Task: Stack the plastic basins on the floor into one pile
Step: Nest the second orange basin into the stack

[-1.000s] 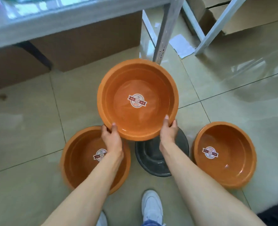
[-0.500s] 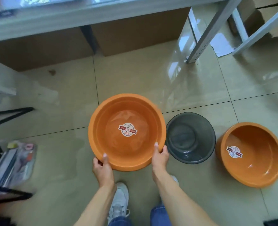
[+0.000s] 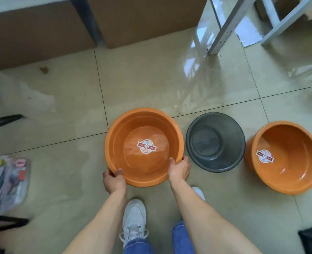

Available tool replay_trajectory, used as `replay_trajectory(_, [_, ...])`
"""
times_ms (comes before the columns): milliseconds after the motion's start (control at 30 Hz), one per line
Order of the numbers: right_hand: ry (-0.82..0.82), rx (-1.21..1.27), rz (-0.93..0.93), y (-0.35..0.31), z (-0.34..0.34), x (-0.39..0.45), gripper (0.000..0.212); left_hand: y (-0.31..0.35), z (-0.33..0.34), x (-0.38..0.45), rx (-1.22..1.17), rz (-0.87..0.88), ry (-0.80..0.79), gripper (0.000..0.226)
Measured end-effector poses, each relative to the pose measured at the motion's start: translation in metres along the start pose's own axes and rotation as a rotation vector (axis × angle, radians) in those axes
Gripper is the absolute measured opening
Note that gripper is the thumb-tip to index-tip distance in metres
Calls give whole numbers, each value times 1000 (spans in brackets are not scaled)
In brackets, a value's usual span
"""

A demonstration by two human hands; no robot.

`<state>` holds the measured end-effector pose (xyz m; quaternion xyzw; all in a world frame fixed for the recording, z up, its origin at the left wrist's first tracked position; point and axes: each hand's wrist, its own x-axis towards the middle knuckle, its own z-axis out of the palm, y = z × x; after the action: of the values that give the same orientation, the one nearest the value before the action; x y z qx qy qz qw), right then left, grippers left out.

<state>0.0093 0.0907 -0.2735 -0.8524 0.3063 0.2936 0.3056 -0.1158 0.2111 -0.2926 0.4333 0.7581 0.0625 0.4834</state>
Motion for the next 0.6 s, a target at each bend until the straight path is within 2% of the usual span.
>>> replay_trajectory(67, [47, 4, 13, -2, -6, 2, 47, 12, 0, -6, 127, 47, 88, 46])
replay_trajectory(167, [79, 18, 7, -3, -18, 10, 45, 34, 8, -26, 208, 181, 114, 49])
replay_trajectory(267, [83, 104, 36, -6, -31, 22, 37, 46, 35, -57, 224, 327, -136, 39])
replay_trajectory(400, [89, 336, 71, -9, -61, 46, 26, 58, 95, -117, 318, 398, -522, 29])
replay_trajectory(600, [210, 510, 130, 4, -134, 111, 27, 52, 186, -180, 649, 572, -824, 29])
